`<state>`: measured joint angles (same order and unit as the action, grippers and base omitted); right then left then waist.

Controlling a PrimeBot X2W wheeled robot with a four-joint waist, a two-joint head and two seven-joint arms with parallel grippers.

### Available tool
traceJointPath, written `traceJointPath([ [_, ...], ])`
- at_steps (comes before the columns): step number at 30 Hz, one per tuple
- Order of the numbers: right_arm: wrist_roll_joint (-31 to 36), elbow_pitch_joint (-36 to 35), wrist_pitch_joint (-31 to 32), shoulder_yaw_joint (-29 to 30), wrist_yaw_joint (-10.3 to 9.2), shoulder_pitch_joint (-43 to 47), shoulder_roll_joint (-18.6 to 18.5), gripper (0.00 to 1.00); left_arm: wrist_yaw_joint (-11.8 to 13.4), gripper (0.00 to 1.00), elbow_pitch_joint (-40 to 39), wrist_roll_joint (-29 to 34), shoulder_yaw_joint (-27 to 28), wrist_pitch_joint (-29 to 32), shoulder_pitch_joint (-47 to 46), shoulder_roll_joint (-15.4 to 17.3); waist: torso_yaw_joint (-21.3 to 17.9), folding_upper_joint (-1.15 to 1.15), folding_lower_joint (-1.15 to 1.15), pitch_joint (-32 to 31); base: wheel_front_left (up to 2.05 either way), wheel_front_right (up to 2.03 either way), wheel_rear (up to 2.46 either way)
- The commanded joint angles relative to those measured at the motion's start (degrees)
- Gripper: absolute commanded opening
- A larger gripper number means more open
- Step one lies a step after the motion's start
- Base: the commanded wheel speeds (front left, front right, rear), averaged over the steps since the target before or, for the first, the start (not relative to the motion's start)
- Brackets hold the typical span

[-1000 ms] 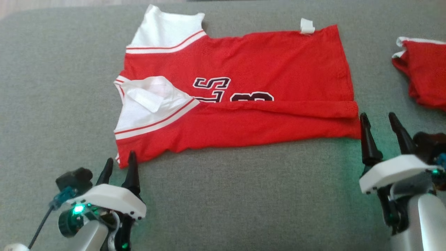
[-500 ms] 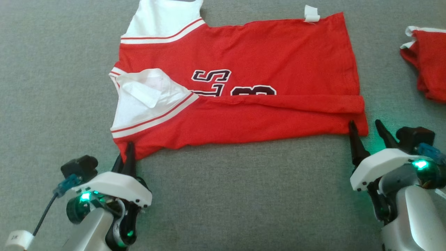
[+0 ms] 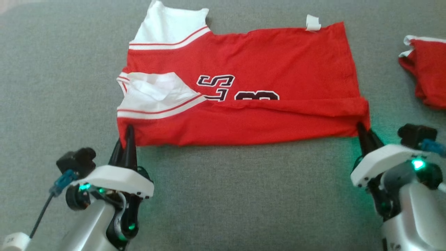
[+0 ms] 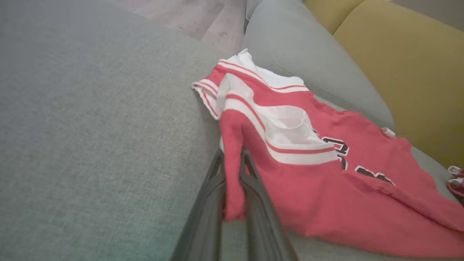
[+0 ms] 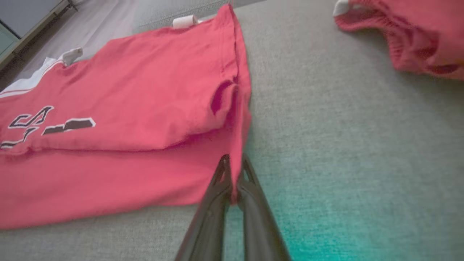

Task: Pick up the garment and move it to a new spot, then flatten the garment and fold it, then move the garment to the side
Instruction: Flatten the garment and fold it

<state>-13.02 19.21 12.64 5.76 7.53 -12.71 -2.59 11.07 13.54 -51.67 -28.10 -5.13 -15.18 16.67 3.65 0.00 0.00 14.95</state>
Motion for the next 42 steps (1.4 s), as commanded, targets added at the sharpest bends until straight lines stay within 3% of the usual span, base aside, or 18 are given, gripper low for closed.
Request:
traceJointPath([
  [1,0.32,-2.99,0.62,0.04,-0.04,-3.56,-0.29,0.0,-0.02,0.0,-3.47,0.89,2.03,-0.46,-3.07,2.28,-0.02,0.0,0.0,-1.05,0.0,0.0,0.0],
  [11,1.72,-9.03,8.83,4.66,-0.04,-4.62,-0.29,0.0,1.72,0.0,-14.14,2.54,1.27,2.56,-2.21,6.04,0.53,0.0,0.0,-4.07,0.0,0.0,0.0],
  [19,0.33,-15.22,13.83,4.19,-0.04,6.24,-0.29,0.0,3.8,0.0,-19.28,1.81,-1.29,4.56,7.09,7.64,0.86,0.0,0.0,-5.0,0.0,0.0,0.0],
  [26,-2.02,-18.62,13.36,4.65,-0.04,14.87,-0.29,0.0,5.35,0.0,-20.48,-0.1,-0.84,3.66,14.71,8.54,-0.05,0.0,0.0,-5.29,0.0,0.0,0.0],
  [27,-2.17,-18.54,12.99,4.6,-0.04,15.17,-0.29,0.07,5.35,0.0,-20.19,-0.28,-0.8,3.59,15.04,8.52,-0.24,0.0,0.0,-5.29,0.0,0.0,0.0],
  [28,-2.31,-18.36,12.58,4.5,-0.04,15.35,-0.29,0.32,5.37,0.0,-19.87,-0.43,-0.82,3.61,15.24,8.47,-0.4,0.0,0.0,-5.29,0.0,0.0,0.0],
  [29,-2.43,-18.17,12.15,4.33,-0.04,15.44,-0.29,0.76,5.42,0.0,-19.5,-0.41,-0.9,3.7,15.32,8.53,-0.57,0.0,0.0,-5.29,0.0,0.0,0.0],
  [30,-2.57,-18.09,11.55,4.06,-0.04,15.43,-0.29,1.0,5.47,0.0,-19.21,-0.23,-0.98,3.7,15.28,8.64,-0.77,0.0,0.0,-5.29,0.0,0.0,0.0],
  [31,-2.75,-17.99,10.94,3.9,-0.04,15.43,-0.29,1.0,5.47,0.2,-19.03,-0.13,-0.96,3.59,15.19,8.66,-0.92,0.0,0.0,-5.26,0.0,0.0,0.0],
  [32,-2.85,-17.88,10.34,3.84,-0.04,15.42,-0.29,1.0,5.45,0.74,-19.02,0.04,-0.92,3.49,14.99,8.78,-1.11,0.0,0.0,-5.21,0.0,0.0,0.0],
  [33,-2.84,-17.76,9.81,3.81,-0.04,15.41,-0.29,1.0,5.43,1.0,-19.1,0.21,-0.84,3.41,14.73,8.94,-1.25,0.0,0.0,-5.15,0.0,0.0,0.0],
  [37,-2.63,-18.13,7.54,4.44,-0.04,14.83,-0.29,1.0,5.54,1.0,-20.33,1.59,0.15,3.53,12.25,10.77,-1.94,0.0,0.0,-4.36,0.0,0.0,0.0],
  [42,-1.56,-20.39,5.25,4.79,-0.04,11.69,-0.29,1.0,5.27,1.0,-22.95,4.31,1.82,6.67,4.56,15.32,-3.02,0.0,0.0,-2.18,0.0,0.0,0.0],
])
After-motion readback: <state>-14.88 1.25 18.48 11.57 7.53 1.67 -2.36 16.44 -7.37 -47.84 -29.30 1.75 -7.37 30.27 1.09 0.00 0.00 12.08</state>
